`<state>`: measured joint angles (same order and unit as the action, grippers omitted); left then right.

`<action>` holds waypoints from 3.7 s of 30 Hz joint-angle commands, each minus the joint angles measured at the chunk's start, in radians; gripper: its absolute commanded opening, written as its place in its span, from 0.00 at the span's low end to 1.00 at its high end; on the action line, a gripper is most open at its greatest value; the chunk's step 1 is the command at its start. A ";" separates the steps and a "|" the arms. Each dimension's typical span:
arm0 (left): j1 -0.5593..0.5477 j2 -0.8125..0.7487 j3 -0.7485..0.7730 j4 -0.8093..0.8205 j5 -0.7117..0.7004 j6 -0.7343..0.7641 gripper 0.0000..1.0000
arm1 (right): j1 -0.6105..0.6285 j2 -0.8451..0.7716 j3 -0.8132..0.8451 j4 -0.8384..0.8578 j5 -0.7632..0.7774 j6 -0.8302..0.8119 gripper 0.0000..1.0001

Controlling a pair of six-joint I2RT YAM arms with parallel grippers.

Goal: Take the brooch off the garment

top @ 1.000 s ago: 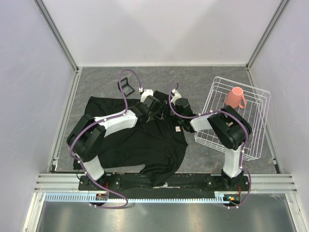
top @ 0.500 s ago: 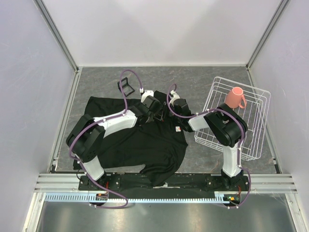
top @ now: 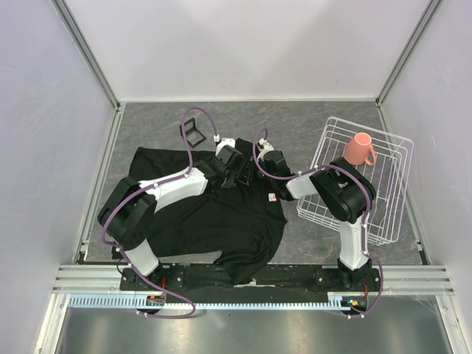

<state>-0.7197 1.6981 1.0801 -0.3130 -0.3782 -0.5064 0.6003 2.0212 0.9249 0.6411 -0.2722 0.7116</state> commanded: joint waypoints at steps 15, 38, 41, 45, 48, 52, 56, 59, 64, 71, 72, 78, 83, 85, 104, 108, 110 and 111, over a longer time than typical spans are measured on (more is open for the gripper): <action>-0.001 0.003 0.064 -0.066 -0.002 -0.020 0.02 | 0.006 -0.075 -0.004 0.011 0.027 -0.057 0.13; -0.003 0.000 0.041 -0.021 0.010 -0.007 0.02 | 0.059 -0.004 0.018 0.180 0.007 0.215 0.48; -0.001 -0.012 0.034 -0.023 0.006 -0.018 0.02 | 0.059 0.004 0.008 0.192 0.020 0.236 0.30; 0.011 -0.086 -0.035 -0.026 0.024 -0.108 0.24 | 0.056 -0.001 -0.011 0.206 0.025 0.250 0.14; 0.087 -0.181 -0.129 -0.015 0.143 -0.208 0.43 | 0.056 0.005 -0.044 0.290 0.013 0.301 0.03; 0.264 -0.301 -0.314 0.181 0.433 -0.325 0.52 | 0.044 0.017 -0.109 0.419 0.010 0.362 0.00; 0.370 -0.270 -0.378 0.379 0.666 -0.405 0.53 | 0.029 0.046 -0.129 0.486 -0.010 0.399 0.00; 0.371 -0.201 -0.342 0.446 0.731 -0.443 0.52 | 0.016 0.076 -0.147 0.561 -0.024 0.445 0.00; 0.384 -0.123 -0.373 0.598 0.762 -0.575 0.51 | 0.012 0.091 -0.147 0.594 -0.038 0.466 0.00; 0.385 -0.054 -0.442 0.741 0.763 -0.711 0.55 | 0.007 0.090 -0.150 0.600 -0.036 0.470 0.00; 0.384 -0.054 -0.451 0.742 0.760 -0.731 0.57 | 0.007 0.091 -0.150 0.601 -0.038 0.471 0.00; 0.384 -0.095 -0.517 0.755 0.697 -0.797 0.69 | 0.007 0.090 -0.152 0.611 -0.039 0.476 0.00; 0.385 -0.043 -0.516 0.824 0.713 -0.825 0.69 | 0.007 0.086 -0.152 0.611 -0.042 0.476 0.00; 0.384 -0.025 -0.531 0.906 0.708 -0.856 0.66 | 0.007 0.088 -0.152 0.612 -0.044 0.474 0.00; 0.368 -0.121 -0.432 0.603 0.566 -0.578 0.06 | 0.004 -0.013 -0.132 0.375 -0.022 0.289 0.28; 0.312 -0.129 -0.338 0.453 0.498 -0.421 0.02 | 0.004 -0.067 -0.078 0.181 0.002 0.140 0.40; 0.287 -0.129 -0.290 0.401 0.438 -0.376 0.02 | 0.004 -0.096 -0.064 0.099 0.016 0.059 0.45; 0.263 -0.129 -0.278 0.361 0.415 -0.338 0.02 | 0.004 -0.107 -0.052 0.069 0.027 0.031 0.47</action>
<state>-0.3958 1.6028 0.7113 0.2054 0.1692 -1.0458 0.6056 1.9972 0.8104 0.8738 -0.2871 0.9279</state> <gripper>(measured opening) 0.027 0.432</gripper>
